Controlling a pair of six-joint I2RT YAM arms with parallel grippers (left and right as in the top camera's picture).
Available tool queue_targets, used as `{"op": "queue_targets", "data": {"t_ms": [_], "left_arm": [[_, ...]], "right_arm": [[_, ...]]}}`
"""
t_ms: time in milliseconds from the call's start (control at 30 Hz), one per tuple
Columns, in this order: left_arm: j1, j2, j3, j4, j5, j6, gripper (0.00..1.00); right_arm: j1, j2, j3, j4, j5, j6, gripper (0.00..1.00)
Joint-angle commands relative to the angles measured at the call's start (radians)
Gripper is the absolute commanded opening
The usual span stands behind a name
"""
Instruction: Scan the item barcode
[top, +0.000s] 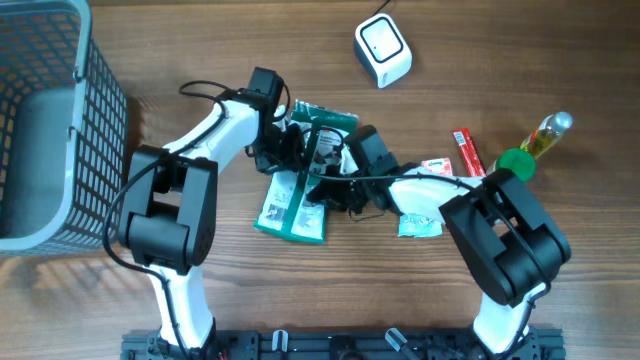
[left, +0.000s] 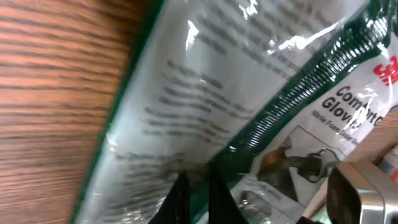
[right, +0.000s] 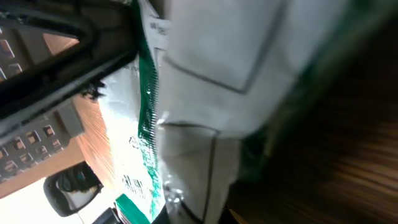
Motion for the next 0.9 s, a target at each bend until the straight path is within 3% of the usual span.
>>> {"op": "queue_targets", "data": {"t_ms": [0, 233, 333, 467, 567, 600, 700, 800, 867], "left_arm": [[0.071, -0.046, -0.010, -0.003, 0.029, 0.055, 0.04], [0.094, -0.120, -0.011, -0.060, 0.034, 0.117, 0.04], [0.077, -0.108, -0.012, -0.060, -0.019, 0.133, 0.05], [0.048, -0.092, -0.043, -0.057, -0.048, 0.137, 0.17], [0.027, -0.092, -0.077, -0.039, -0.048, 0.217, 0.20], [0.024, -0.092, -0.087, -0.037, -0.048, 0.240, 0.25], [0.025, -0.092, -0.095, -0.041, -0.047, 0.239, 0.27], [0.029, -0.092, -0.095, -0.045, -0.002, 0.240, 0.27], [0.045, -0.092, -0.094, -0.053, 0.106, 0.290, 0.28]], "right_arm": [[-0.058, 0.058, -0.047, -0.067, 0.095, -0.136, 0.04], [-0.145, 0.058, -0.047, -0.077, -0.051, -0.388, 0.04], [-0.164, 0.058, -0.047, -0.089, -0.088, -0.419, 0.04], [-0.164, 0.058, -0.047, -0.098, -0.095, -0.437, 0.05], [-0.164, 0.058, -0.047, -0.098, -0.095, -0.437, 0.04], [-0.164, 0.058, -0.047, -0.098, -0.097, -0.437, 0.04], [-0.164, 0.058, -0.047, -0.091, -0.164, -0.487, 0.04], [-0.171, 0.056, -0.045, -0.090, -0.236, -0.514, 0.04], [-0.190, 0.056, -0.045, -0.070, -0.306, -0.525, 0.04]]}}
